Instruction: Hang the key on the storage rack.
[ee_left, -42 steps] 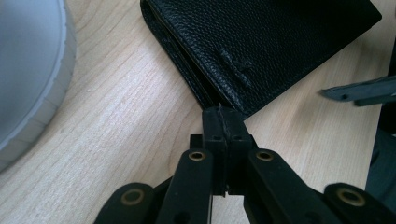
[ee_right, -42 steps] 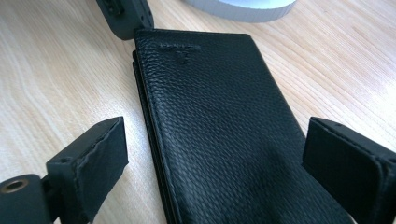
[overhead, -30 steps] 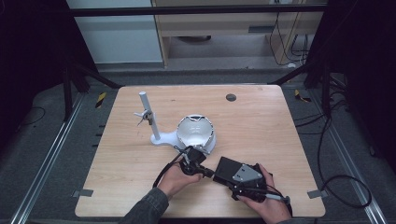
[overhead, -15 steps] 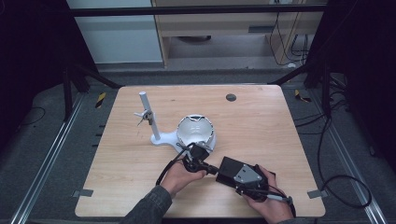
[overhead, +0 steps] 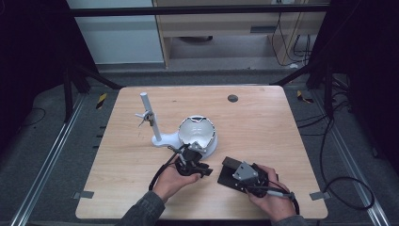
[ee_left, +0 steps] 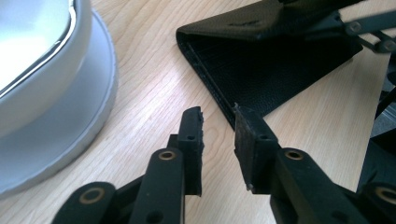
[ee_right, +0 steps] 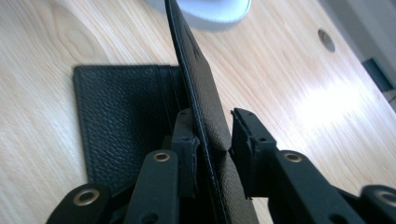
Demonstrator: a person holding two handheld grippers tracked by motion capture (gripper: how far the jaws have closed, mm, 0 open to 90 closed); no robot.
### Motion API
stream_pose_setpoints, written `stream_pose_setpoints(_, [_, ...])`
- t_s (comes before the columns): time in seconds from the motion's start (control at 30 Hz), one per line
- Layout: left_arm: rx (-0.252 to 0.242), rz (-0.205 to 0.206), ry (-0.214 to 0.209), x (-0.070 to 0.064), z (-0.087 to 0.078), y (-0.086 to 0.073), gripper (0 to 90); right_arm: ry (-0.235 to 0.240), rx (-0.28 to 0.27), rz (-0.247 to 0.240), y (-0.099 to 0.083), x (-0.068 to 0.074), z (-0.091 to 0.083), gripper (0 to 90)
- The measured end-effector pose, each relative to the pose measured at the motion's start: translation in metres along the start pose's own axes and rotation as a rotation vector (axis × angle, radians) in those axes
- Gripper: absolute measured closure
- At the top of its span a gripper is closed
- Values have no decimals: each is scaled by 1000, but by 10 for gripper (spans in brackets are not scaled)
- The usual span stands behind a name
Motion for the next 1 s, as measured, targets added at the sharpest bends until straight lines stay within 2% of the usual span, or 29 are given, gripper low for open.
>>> stream_pose_setpoints(0.07, [-15, -9, 1, -1, -4, -2, 695, 16, 74, -11, -1, -2, 4, 691])
stream_pose_setpoints(0.17, [-13, 10, 4, -2, -9, -6, 673, 14, 123, -59, 2, -6, 6, 799])
stream_pose_setpoints(0.27, [-9, 24, 16, -3, -13, -8, 639, 13, 142, -70, 6, -12, 6, 834])
stream_pose_setpoints(0.37, [-1, 32, 47, -5, -14, -9, 508, 10, 171, -96, 9, -17, 7, 847])
stream_pose_setpoints(0.43, [-7, 54, 51, -7, -16, -9, 456, 15, 166, -92, 10, -21, 5, 847])
stream_pose_setpoints(0.5, [-19, 59, 45, -7, -16, -7, 383, 14, 147, -73, 13, -26, 1, 848])
stream_pose_setpoints(0.63, [-64, 50, -5, -7, -18, -3, 248, -2, 92, -24, 16, -36, -11, 848])
stream_pose_setpoints(0.73, [-88, 35, -22, -8, -19, 2, 224, -9, 38, 10, 19, -43, -19, 849])
stream_pose_setpoints(0.83, [-82, 43, -7, -8, -20, 7, 209, -13, -16, 30, 22, -48, -28, 849])
stream_pose_setpoints(1.0, [-105, 62, 0, -13, -22, 19, 204, -30, -104, 63, 29, -54, -41, 849])
Point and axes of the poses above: each handheld gripper's, and its own axes: z roughly forward along the jaws, y roughly out of its top, x roughly to its left, the point moved 4 cm from there along z, roughly forward along the jaws, and after that the axes turned 12 degrees about -x, right-handed, at the moved point
